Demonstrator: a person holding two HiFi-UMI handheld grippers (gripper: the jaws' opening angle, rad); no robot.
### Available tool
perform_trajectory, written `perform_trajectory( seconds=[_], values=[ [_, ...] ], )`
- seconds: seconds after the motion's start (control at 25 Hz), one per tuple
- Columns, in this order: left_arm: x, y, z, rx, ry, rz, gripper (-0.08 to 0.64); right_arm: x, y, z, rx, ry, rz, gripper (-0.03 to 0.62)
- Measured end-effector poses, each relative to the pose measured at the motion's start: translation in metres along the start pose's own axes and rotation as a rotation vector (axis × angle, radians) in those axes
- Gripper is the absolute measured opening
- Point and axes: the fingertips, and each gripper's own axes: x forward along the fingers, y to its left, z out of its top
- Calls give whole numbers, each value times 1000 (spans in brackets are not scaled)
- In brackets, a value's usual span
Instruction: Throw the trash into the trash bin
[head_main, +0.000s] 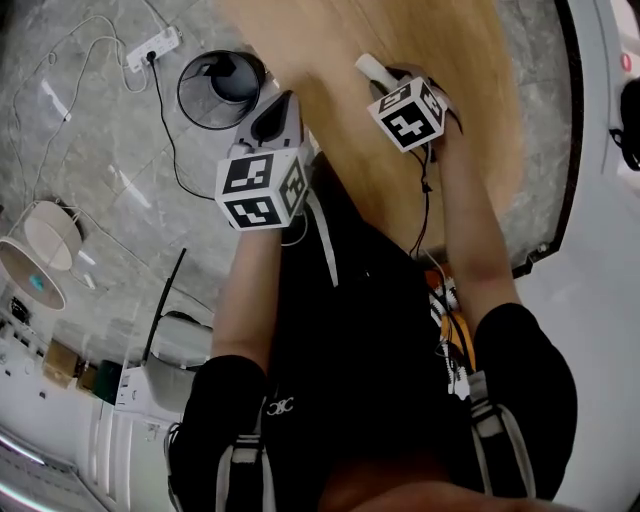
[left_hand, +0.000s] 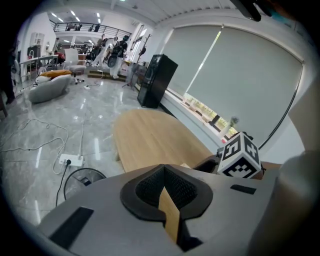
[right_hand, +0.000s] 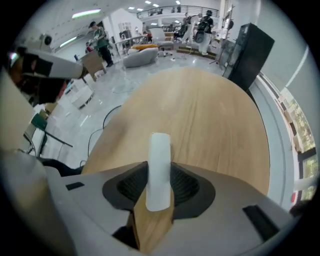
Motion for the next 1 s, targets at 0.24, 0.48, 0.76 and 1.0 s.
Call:
perform_trajectory(
  seconds=[0.24,0.48,0.76,1.0],
  values=[
    [-9,15,0,-13,-17,15,12,-58,-14,55,387,-410,-40,138],
    [-19,30,8,-18,-51,36,14,-121,-7,94,540,-730,-210,138],
    [-38,53,11,-44,-82,50,12,-121,28,115,549,-757,-187,138],
    [-66,97,-1,-105,-97,97,12,-102,66,149,528,-733,-121,138]
  ],
)
